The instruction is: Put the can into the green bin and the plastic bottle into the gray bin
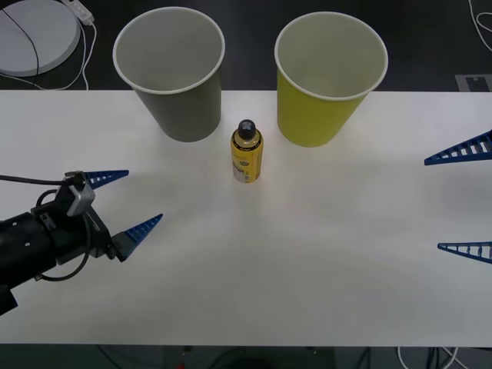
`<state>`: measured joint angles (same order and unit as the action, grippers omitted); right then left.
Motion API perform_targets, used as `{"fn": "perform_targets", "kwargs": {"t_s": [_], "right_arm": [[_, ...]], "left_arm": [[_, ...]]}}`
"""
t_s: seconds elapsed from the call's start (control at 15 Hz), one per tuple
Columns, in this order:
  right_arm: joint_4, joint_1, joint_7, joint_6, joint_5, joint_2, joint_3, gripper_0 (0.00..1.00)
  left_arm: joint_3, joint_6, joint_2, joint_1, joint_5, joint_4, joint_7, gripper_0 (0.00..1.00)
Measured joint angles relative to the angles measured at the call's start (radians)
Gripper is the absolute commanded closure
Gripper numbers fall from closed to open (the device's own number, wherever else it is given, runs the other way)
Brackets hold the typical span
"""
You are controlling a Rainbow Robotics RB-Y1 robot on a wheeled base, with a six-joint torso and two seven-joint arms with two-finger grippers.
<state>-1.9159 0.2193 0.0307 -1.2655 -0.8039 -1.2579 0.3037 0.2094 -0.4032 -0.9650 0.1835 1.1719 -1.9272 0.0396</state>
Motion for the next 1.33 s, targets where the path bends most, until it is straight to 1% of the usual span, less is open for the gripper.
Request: {"fn": "perform_targets", "kwargs": {"t_s": [0.2, 0.47, 0.73, 1.0, 1.33], "right_arm": [[0.000, 0.000, 0.000, 0.000, 0.000, 0.000, 0.000, 0.00], [0.000, 0.000, 0.000, 0.000, 0.000, 0.000, 0.000, 0.00], [0.000, 0.000, 0.000, 0.000, 0.000, 0.000, 0.000, 0.00], [0.000, 0.000, 0.000, 0.000, 0.000, 0.000, 0.000, 0.00], [0.000, 0.000, 0.000, 0.000, 0.000, 0.000, 0.000, 0.00]], "left_arm": [[0.013, 0.000, 0.038, -0.040, 0.016, 0.038, 0.000, 0.00], [0.014, 0.000, 0.122, -0.044, 0.074, 0.047, 0.018, 0.00], [0.028, 0.000, 0.184, -0.060, 0.138, 0.055, 0.047, 0.00], [0.092, 0.006, 0.210, -0.119, 0.149, 0.066, 0.073, 0.00], [0.180, 0.057, 0.225, -0.205, 0.173, 0.115, 0.093, 0.00]]}}
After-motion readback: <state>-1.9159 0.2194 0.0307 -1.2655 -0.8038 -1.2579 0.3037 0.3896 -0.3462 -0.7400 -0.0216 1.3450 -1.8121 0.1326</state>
